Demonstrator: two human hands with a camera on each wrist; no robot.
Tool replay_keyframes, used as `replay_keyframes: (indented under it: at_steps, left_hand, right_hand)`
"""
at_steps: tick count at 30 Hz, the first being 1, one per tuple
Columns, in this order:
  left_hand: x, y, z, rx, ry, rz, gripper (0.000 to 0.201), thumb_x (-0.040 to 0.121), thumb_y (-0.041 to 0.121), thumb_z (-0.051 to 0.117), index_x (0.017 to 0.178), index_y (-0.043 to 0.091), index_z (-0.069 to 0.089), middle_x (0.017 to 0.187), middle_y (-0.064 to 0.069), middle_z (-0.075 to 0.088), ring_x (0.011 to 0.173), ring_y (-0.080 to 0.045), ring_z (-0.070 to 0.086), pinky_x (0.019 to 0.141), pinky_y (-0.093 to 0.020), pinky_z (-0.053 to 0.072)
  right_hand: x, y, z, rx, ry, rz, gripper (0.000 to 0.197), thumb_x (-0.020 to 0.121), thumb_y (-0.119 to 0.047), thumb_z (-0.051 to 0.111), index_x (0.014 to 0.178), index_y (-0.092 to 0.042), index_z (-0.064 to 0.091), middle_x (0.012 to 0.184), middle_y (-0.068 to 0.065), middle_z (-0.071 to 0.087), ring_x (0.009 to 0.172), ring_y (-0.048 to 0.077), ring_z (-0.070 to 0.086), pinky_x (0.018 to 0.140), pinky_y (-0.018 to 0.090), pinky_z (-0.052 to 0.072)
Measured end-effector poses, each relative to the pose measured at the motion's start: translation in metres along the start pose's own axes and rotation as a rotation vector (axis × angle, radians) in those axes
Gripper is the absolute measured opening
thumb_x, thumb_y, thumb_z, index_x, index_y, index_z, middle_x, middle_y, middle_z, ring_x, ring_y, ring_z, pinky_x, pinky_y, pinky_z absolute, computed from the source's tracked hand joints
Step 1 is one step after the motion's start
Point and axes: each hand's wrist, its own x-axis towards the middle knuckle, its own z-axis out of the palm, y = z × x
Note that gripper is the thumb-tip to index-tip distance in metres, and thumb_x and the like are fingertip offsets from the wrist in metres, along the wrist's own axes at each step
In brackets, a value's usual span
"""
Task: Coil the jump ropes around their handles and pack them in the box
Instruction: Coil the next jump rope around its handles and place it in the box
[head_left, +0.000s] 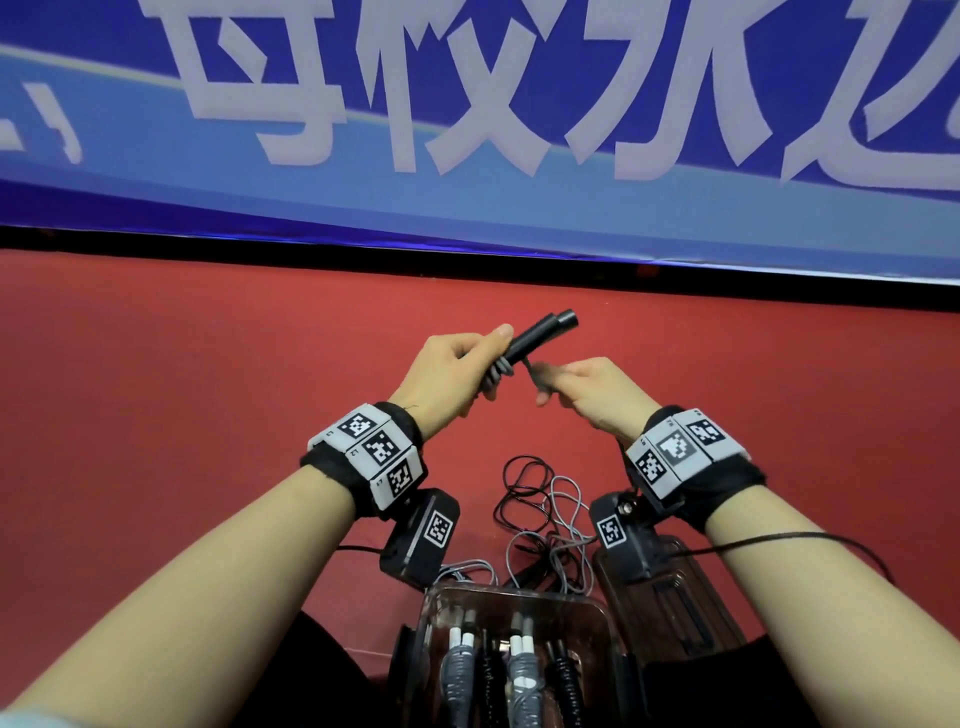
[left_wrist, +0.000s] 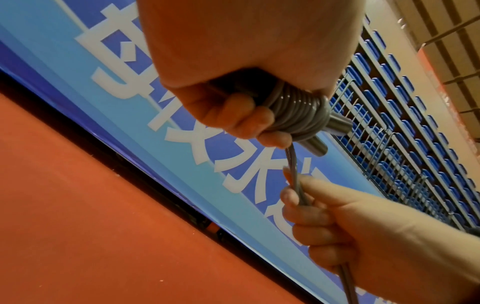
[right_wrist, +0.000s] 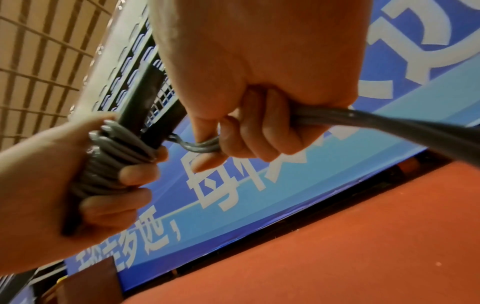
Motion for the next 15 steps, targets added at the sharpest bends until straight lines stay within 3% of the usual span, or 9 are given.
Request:
replay_keyframes:
  at_steps: [3, 7, 9, 11, 13, 15]
  left_hand:
    - [0.005, -0.011, -0.002, 0.02, 0.084, -0.039, 0.044, 0.103, 0.036, 0.042, 0.073, 0.013, 0.064, 0.061, -0.004, 0.06, 0.047, -0.009, 0.049, 0.05, -0.021, 0.04]
    - [0.011, -0.018, -0.001, 0.111, 0.135, -0.07, 0.036, 0.102, 0.039, 0.039, 0.081, 0.019, 0.06, 0.062, 0.005, 0.063, 0.053, -0.015, 0.054, 0.055, -0.027, 0.042]
    - [0.013, -0.02, -0.001, 0.132, 0.148, -0.067, 0.025, 0.099, 0.042, 0.04, 0.091, 0.025, 0.056, 0.066, 0.006, 0.067, 0.057, -0.017, 0.058, 0.056, -0.034, 0.047]
    - [0.015, -0.022, -0.001, 0.209, 0.162, -0.031, 0.024, 0.093, 0.046, 0.038, 0.094, 0.032, 0.056, 0.071, 0.006, 0.07, 0.064, -0.02, 0.065, 0.067, -0.043, 0.055]
    - [0.016, -0.022, -0.005, 0.332, 0.197, -0.011, 0.026, 0.093, 0.045, 0.036, 0.095, 0.034, 0.06, 0.072, 0.008, 0.071, 0.07, -0.02, 0.067, 0.072, -0.041, 0.056]
    - [0.016, -0.022, -0.01, 0.407, 0.238, -0.026, 0.028, 0.097, 0.043, 0.037, 0.097, 0.033, 0.063, 0.072, 0.008, 0.071, 0.072, -0.02, 0.067, 0.074, -0.037, 0.055]
  right_hand:
    - [-0.003, -0.009, 0.007, -0.083, 0.043, -0.078, 0.048, 0.097, -0.045, 0.048, 0.064, -0.019, 0.07, 0.053, 0.004, 0.036, 0.041, 0.013, 0.027, 0.046, 0.027, 0.025]
    - [-0.009, -0.017, 0.007, -0.176, 0.076, -0.199, 0.044, 0.099, -0.04, 0.047, 0.067, -0.018, 0.069, 0.048, 0.0, 0.037, 0.042, 0.012, 0.032, 0.045, 0.02, 0.027]
    - [-0.012, -0.019, 0.007, -0.2, 0.06, -0.24, 0.042, 0.1, -0.038, 0.047, 0.07, -0.019, 0.069, 0.048, -0.001, 0.039, 0.043, 0.011, 0.034, 0.047, 0.019, 0.029]
    - [-0.013, -0.02, 0.006, -0.208, 0.03, -0.257, 0.038, 0.099, -0.038, 0.047, 0.074, -0.021, 0.07, 0.049, -0.006, 0.041, 0.046, 0.01, 0.035, 0.05, 0.022, 0.031]
    - [-0.013, -0.023, 0.005, -0.2, -0.001, -0.263, 0.028, 0.098, -0.037, 0.05, 0.083, -0.027, 0.072, 0.047, -0.011, 0.045, 0.047, 0.006, 0.035, 0.051, 0.021, 0.03]
    - [-0.015, -0.026, 0.002, -0.198, -0.039, -0.279, 0.023, 0.097, -0.036, 0.053, 0.095, -0.03, 0.074, 0.06, -0.016, 0.062, 0.052, 0.006, 0.042, 0.056, 0.024, 0.034]
